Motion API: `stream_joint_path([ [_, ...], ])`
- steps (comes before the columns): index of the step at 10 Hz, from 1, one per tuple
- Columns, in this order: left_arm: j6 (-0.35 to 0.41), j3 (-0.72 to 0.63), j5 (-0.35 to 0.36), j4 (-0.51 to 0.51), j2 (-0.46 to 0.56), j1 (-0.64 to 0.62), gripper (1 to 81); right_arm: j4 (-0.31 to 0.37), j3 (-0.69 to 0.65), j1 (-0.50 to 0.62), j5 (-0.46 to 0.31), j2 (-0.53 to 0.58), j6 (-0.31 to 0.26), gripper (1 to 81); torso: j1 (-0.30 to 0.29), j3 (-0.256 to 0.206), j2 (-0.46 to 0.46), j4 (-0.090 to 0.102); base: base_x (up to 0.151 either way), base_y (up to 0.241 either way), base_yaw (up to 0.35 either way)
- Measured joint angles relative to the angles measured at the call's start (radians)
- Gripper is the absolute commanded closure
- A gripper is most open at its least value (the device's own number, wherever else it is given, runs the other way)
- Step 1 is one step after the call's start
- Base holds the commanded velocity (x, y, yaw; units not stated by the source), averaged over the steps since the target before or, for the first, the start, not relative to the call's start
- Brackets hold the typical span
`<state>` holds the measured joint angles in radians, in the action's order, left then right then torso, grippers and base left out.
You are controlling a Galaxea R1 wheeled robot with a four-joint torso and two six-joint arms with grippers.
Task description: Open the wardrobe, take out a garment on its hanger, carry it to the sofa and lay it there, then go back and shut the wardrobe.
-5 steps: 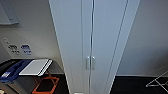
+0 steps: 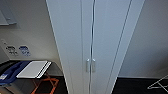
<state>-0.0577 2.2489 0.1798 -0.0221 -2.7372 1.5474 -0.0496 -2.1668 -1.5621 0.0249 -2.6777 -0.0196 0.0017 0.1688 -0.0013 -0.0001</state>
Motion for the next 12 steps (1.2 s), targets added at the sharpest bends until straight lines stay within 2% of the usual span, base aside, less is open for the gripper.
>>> stream_joint_path([
  [9, 0.0, 0.0, -0.002, 0.0, 0.0, 0.002, 1.0, 0.001, 0.0, 0.0, 0.0, 0.0, 0.0, 1.0, 0.0, 0.0, 0.0, 0.0, 0.094, 0.0, 0.0],
  [12, 0.0, 0.0, -0.001, 0.0, 0.0, 0.001, 1.0, 0.001, 0.0, 0.008, 0.0, 0.0, 0.0, 1.0, 0.0, 0.0, 0.0, 0.0, 0.023, 0.0, 0.0],
])
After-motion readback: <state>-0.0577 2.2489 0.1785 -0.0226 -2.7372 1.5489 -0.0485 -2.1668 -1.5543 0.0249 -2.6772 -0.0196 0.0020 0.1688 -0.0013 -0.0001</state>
